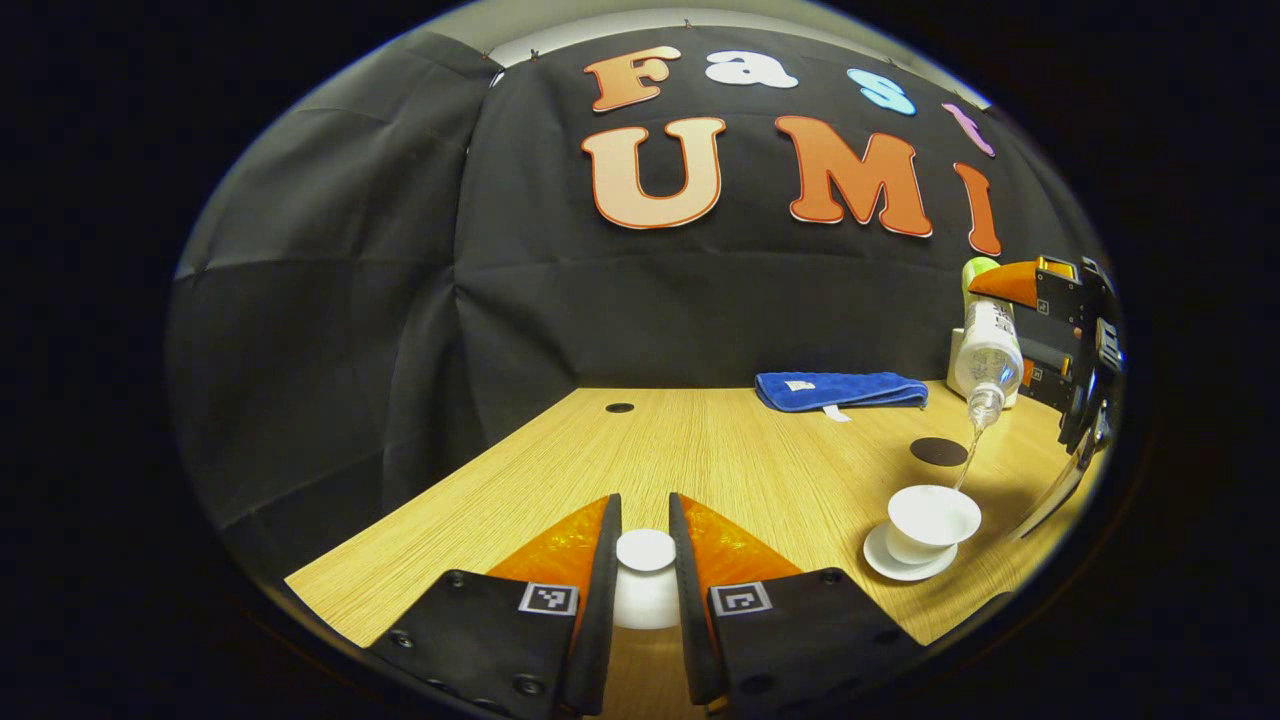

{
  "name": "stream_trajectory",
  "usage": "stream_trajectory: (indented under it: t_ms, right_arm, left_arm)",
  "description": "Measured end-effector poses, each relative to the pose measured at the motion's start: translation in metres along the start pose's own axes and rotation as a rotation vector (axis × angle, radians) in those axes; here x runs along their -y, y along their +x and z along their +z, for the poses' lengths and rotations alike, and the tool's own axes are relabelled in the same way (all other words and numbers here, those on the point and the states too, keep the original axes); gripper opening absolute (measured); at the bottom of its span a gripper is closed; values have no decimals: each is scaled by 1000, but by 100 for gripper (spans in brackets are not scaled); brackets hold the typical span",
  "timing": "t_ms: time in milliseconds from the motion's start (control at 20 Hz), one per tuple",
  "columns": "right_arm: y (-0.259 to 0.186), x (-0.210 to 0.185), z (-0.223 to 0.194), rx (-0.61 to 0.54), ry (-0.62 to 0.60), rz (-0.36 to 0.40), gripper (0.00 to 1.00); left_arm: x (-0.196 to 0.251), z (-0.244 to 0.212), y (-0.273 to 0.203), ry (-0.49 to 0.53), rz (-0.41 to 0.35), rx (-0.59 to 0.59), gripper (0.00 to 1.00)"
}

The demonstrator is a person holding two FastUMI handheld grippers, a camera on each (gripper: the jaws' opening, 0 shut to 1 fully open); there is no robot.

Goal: Open the teacup lid with one hand, grasp the water bottle and pour water into the teacup with the other hand; after pouring, place the water bottle on the coaster and then close the teacup lid.

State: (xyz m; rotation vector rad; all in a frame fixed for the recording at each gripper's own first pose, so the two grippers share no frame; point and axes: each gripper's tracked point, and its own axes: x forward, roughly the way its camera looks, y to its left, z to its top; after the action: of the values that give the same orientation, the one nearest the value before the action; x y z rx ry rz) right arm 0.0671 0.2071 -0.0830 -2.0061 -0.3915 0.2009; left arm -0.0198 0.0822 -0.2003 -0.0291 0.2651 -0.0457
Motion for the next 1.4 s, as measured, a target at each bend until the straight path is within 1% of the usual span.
stream_trajectory:
  t_ms: [300,350,400,450,750,800,850,1000,1050,1200,1300,1400]
  right_arm:
    - [-3,-2,7,26,-41,-8,65]
    - [-4,-3,7,32,-43,-4,65]
    - [-5,-3,9,38,-43,0,65]
    - [-4,-2,9,39,-41,-2,65]
    - [-11,-12,20,41,50,37,65]
    - [-13,-15,26,42,69,45,66]
    - [-14,-20,30,42,93,54,65]
    - [-14,-39,39,49,218,106,66]
    - [-17,-46,40,45,284,133,66]
    - [-20,-67,46,29,549,249,66]
    - [-23,-74,50,16,686,284,66]
    - [-24,-76,47,5,796,298,66]
  left_arm:
    - [3,1,0,7,-4,3,34]
    - [3,1,-1,7,-3,2,31]
    - [4,1,-1,6,-5,3,34]
    - [4,1,-1,6,-5,3,34]
    - [15,6,-1,6,-23,15,34]
    - [15,7,0,0,-25,16,37]
    - [15,7,0,1,-23,17,34]
    - [19,14,-1,1,-28,30,34]
    - [21,17,-2,1,-31,36,34]
    - [30,24,-2,0,-49,48,34]
    - [36,27,0,1,-60,52,34]
    - [44,31,0,-1,-69,57,34]
